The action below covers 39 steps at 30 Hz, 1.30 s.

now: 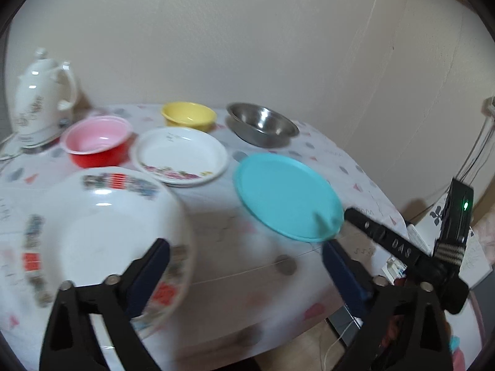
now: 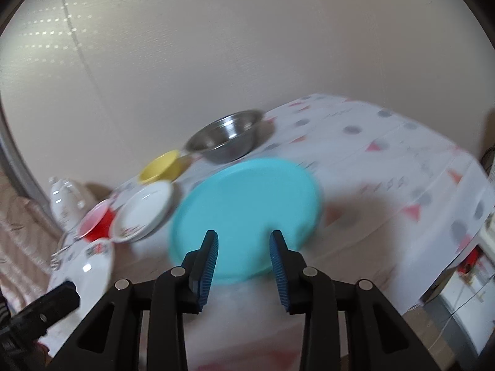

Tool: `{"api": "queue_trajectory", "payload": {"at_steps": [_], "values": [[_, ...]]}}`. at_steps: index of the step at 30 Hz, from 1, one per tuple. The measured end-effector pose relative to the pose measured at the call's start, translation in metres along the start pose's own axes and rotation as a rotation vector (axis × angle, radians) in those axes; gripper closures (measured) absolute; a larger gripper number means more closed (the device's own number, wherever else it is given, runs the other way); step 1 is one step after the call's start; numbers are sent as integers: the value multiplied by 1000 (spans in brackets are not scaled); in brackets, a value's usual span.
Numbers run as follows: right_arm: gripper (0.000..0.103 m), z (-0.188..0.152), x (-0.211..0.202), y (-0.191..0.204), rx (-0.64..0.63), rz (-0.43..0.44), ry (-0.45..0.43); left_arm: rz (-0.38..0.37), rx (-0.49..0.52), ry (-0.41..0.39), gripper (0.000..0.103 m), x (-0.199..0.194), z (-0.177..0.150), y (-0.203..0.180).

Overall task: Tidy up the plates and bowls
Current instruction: 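Grasp the large white red-character plate rim with the left gripper and lift it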

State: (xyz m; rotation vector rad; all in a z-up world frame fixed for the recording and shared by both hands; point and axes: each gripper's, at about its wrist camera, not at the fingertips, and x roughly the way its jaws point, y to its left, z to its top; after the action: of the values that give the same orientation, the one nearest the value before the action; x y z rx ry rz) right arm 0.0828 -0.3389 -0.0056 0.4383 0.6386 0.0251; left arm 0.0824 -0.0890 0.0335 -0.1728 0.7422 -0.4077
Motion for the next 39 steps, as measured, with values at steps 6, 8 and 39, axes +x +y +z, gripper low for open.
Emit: {"api": "queue_trajectory", "payload": {"at_steps": [6,8,39], "values": [[61,-27,4,41,-45,55,57,40,-77,-29,0,-34,-3,55],[60,-34,9,54,-64,70,79,65,-107,-32,0,-43,-5,76],[41,-60,79,149,-76,210,226,59,-316,66,13,-12,-8,224]]}}
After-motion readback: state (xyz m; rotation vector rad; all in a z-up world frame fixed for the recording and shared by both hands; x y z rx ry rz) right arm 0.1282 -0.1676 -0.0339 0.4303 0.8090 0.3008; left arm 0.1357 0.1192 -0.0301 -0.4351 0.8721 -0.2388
